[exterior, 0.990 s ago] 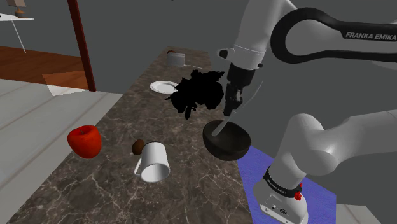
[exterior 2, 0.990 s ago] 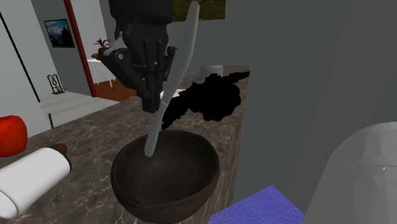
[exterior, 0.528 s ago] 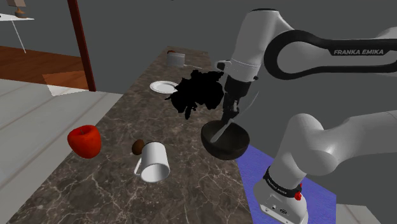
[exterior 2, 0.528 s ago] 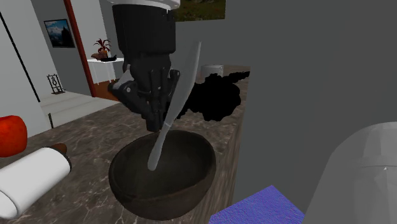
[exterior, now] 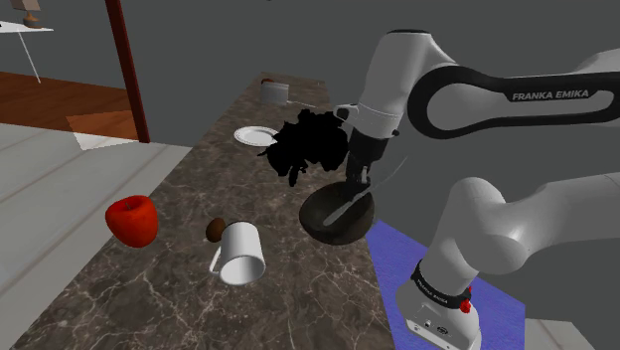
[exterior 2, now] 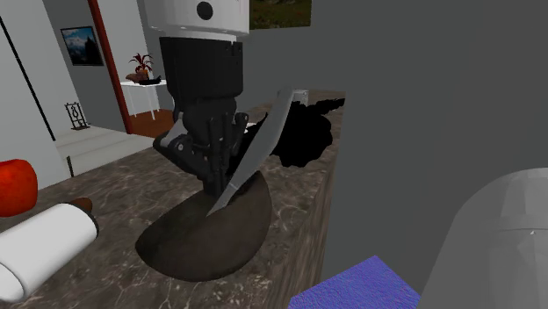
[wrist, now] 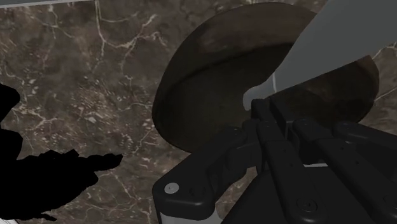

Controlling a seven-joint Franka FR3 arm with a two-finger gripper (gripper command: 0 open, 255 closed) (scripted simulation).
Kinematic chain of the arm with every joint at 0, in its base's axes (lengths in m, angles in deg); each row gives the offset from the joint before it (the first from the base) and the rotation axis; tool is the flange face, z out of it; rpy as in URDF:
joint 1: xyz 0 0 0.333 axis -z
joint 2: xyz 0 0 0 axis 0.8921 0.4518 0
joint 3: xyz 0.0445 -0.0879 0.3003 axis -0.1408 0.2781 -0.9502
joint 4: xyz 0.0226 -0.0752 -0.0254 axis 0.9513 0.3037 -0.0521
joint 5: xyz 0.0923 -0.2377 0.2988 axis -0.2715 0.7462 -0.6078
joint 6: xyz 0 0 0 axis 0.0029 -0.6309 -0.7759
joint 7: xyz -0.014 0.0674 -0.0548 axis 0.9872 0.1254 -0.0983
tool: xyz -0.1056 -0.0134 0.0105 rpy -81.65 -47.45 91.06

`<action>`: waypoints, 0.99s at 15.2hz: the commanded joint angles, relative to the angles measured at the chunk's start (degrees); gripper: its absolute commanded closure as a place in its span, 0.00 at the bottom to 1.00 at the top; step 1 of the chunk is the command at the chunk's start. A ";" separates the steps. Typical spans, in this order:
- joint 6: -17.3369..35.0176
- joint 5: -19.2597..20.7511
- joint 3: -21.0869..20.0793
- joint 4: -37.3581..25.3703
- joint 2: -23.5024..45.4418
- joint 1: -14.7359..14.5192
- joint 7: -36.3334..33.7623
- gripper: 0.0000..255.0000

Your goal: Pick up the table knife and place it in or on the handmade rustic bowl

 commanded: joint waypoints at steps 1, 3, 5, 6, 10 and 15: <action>0.09 -0.02 0.02 0.31 0.16 0.00 0.04 1.00; 0.09 -0.01 0.03 0.31 0.16 -0.01 0.03 1.00; 0.20 0.05 0.10 0.35 0.25 0.04 0.12 0.00; 0.22 0.04 0.09 0.36 0.25 0.03 0.11 0.00; -1.97 0.14 0.17 -1.50 -0.08 0.06 0.02 0.00; -7.39 0.51 0.53 -6.80 -0.20 0.25 -0.02 0.00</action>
